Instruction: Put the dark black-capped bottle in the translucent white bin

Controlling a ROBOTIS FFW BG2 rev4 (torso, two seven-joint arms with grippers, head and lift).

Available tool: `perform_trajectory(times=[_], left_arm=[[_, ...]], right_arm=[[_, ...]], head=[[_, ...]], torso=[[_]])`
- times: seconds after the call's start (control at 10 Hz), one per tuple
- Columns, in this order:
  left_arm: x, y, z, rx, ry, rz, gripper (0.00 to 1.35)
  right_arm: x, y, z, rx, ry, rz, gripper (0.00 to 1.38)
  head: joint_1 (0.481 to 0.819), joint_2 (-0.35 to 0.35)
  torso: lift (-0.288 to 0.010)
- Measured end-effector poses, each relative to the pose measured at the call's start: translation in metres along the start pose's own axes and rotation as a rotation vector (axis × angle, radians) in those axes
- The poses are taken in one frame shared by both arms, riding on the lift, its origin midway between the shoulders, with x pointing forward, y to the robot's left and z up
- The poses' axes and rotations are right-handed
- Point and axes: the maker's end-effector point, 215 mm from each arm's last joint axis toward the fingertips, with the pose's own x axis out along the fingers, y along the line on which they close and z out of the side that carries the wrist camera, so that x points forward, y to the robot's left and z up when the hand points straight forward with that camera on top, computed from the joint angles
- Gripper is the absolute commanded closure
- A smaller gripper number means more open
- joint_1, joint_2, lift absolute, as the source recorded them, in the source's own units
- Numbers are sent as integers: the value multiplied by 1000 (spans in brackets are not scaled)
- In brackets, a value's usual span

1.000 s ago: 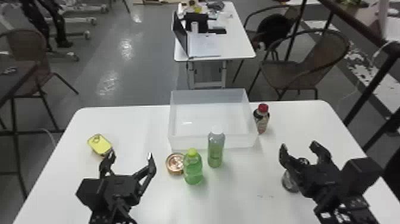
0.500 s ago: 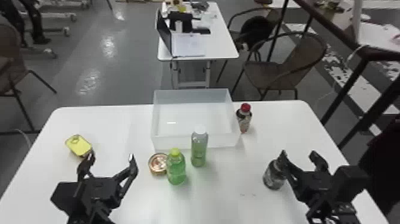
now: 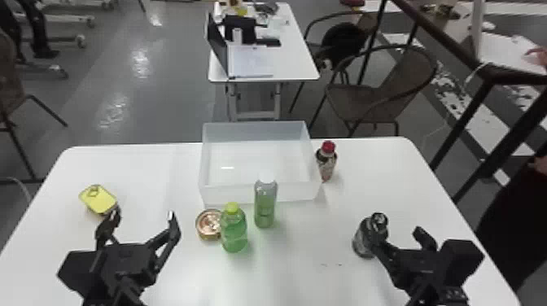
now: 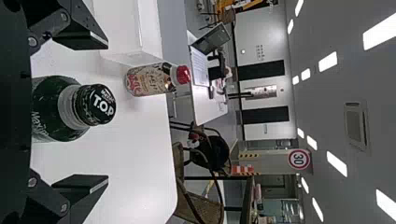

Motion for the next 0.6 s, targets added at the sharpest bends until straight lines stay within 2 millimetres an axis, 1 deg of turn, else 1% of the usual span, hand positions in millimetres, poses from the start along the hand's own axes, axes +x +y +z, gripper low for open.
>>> perform_trajectory(times=[0.3,0.4,0.6], left_arm=[[0,0,0,-2,0,2,229],[0,0,0,-2,0,3,229],[0,1,0,-2,-1,4,229]], right_arm=[[4,-1,-11,-1,25,-1,-1],[6,0,-20,-5,48,6,-1],[15,9,-50,-1,109,89,-1]], head=[[695,-61],[695,-59],[695,-47]], torso=[[-14],[-14],[-14]])
